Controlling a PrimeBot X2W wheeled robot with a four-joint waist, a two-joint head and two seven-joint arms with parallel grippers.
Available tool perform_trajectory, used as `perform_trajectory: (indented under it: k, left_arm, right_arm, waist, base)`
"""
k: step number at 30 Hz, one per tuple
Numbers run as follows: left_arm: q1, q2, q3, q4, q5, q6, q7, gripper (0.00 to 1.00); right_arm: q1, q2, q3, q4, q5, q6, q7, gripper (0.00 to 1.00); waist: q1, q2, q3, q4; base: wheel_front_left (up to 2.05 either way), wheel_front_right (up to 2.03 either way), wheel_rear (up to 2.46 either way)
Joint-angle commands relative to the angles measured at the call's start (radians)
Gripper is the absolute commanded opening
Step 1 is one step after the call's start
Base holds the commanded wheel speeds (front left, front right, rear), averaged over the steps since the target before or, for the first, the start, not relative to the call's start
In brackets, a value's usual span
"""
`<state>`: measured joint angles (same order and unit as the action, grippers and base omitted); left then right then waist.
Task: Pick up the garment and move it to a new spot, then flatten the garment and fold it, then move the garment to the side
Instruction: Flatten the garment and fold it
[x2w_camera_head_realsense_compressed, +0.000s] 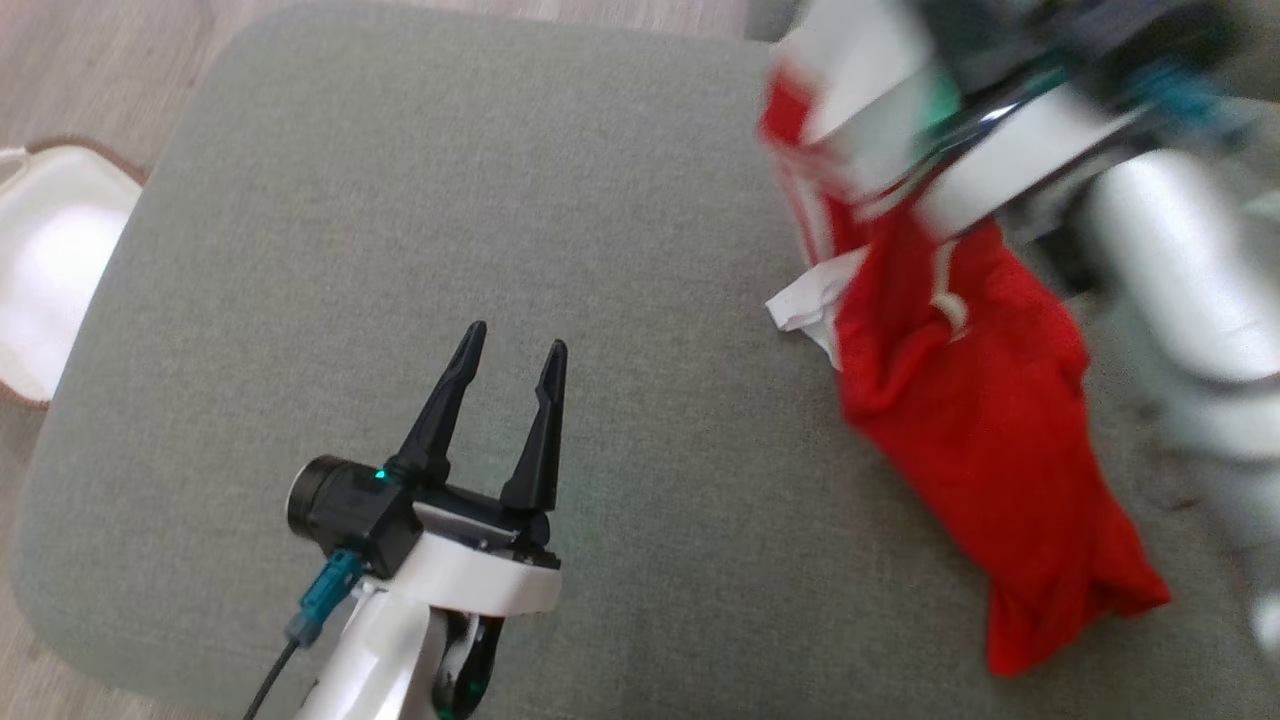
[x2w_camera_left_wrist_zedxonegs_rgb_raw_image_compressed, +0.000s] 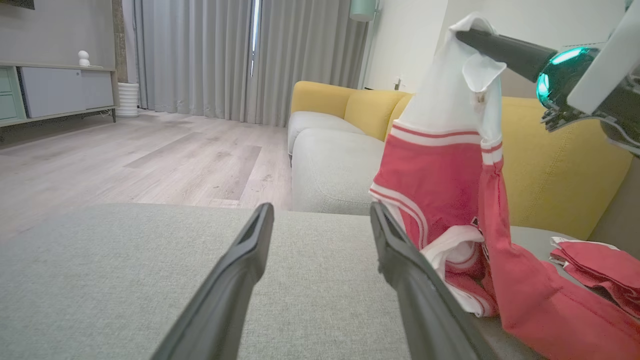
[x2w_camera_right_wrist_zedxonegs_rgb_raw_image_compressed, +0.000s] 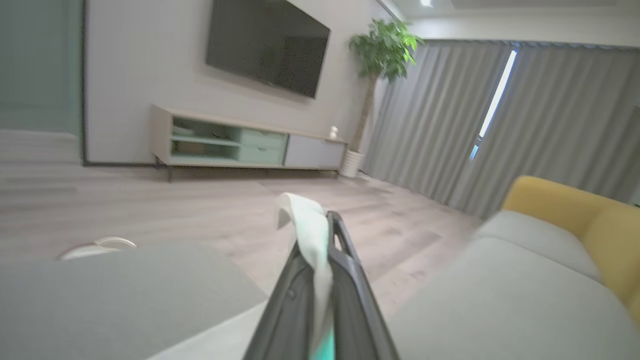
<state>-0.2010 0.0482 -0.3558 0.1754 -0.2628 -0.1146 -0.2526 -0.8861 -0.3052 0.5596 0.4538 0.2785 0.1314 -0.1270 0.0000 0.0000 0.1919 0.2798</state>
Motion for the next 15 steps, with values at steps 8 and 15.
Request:
perform_trajectory:
  k: [8,15]
  left_arm:
    - [-0.075,0.002,-0.012,-0.035,-0.019,-0.003,-0.009,1.00]
    - [-0.096,0.002,-0.010,-0.027,-0.022,0.003,-0.009,1.00]
  right_arm:
    - [-0.217,-0.237,-0.123,0.316,-0.097,-0.001,0.080,1.00]
    - [-0.290,-0.211,-0.257,0.532,-0.243,-0.001,0.055,1.00]
  waist:
    - [0.0000,0.0000,0.088,0.046]
    - [0.0000,0.0000,0.101,0.034]
  base:
    - [0.00,0.00,0.00]
    - [0.00,0.00,0.00]
